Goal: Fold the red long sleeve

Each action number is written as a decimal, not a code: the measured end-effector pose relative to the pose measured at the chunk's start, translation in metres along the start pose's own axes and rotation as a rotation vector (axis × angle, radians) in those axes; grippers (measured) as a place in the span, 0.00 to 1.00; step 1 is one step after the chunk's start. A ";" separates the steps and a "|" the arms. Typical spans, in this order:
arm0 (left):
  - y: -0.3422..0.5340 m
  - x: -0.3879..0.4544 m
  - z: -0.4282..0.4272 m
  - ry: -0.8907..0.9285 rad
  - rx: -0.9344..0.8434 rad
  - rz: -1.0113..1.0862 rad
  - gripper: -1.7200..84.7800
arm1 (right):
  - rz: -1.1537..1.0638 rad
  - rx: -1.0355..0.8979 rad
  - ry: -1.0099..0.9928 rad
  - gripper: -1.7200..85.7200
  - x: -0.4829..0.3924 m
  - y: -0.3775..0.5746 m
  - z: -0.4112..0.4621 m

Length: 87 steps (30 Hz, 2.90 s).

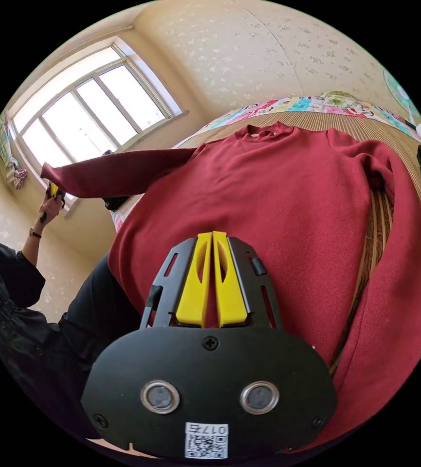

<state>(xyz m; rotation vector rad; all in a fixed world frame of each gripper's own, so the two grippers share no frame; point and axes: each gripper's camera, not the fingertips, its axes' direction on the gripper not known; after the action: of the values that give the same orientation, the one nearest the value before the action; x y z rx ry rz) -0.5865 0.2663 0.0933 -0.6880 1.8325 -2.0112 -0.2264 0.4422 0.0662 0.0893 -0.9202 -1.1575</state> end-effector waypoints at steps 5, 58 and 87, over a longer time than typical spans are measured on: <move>-0.050 0.000 0.112 0.088 -0.119 -0.016 0.02 | 0.003 0.008 -0.011 0.02 0.009 0.007 -0.005; 0.313 -0.117 0.229 -1.166 0.091 0.439 0.12 | 0.655 0.157 0.468 0.19 0.100 0.118 -0.232; 0.324 -0.203 0.211 -1.123 -0.042 0.520 0.11 | 0.257 0.894 0.397 0.07 -0.060 -0.113 -0.293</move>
<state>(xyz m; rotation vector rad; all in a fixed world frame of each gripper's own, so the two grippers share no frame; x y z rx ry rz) -0.3254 0.1650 -0.2417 -0.9457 1.1606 -0.9001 -0.1221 0.3288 -0.2140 0.8676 -0.9902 -0.3970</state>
